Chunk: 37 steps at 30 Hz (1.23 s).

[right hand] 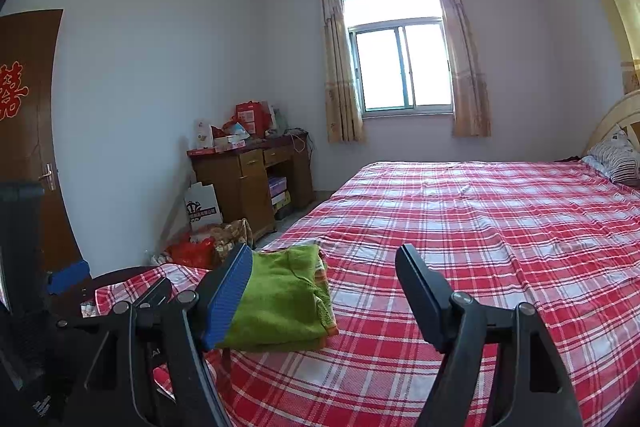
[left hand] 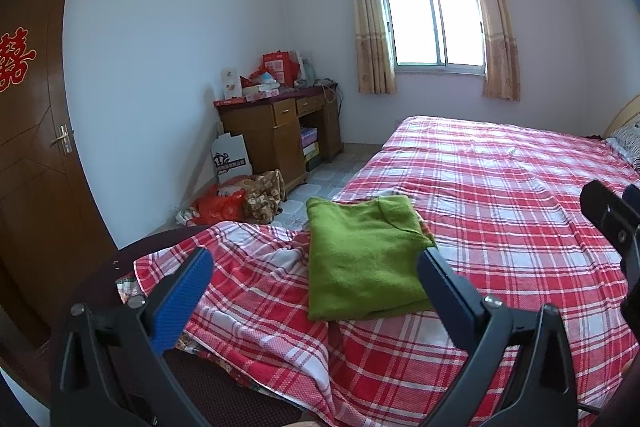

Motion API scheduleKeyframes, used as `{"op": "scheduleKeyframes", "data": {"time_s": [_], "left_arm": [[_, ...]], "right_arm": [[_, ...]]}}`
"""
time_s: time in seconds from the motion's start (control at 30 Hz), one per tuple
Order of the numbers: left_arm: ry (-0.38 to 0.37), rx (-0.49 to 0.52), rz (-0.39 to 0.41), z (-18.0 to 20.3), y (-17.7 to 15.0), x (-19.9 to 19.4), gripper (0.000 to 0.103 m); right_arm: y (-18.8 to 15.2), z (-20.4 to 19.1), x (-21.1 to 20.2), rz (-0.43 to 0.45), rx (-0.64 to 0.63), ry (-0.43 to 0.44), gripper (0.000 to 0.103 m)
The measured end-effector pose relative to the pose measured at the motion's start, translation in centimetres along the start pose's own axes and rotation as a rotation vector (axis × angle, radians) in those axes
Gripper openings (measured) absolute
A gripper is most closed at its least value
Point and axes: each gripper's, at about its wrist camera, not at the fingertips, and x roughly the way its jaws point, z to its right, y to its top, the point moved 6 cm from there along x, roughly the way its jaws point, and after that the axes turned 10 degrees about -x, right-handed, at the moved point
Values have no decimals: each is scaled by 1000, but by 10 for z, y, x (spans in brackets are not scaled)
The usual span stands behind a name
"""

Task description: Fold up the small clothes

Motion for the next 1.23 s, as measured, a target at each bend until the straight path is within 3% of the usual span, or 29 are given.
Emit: {"op": "scheduleKeyframes", "data": {"time_s": [0.63,0.93,1.23], "left_arm": [[25,4,-37,0,-5,14,103],[-34,-6,-131,5,-18,30,103],[-12,-18,-169,2,-22,39,103]], "right_arm": [[-10,3,8,-24,15,-2,75],[-18,6,15,-52,38,-2,75],[-21,8,18,-63,49,0,75]]}}
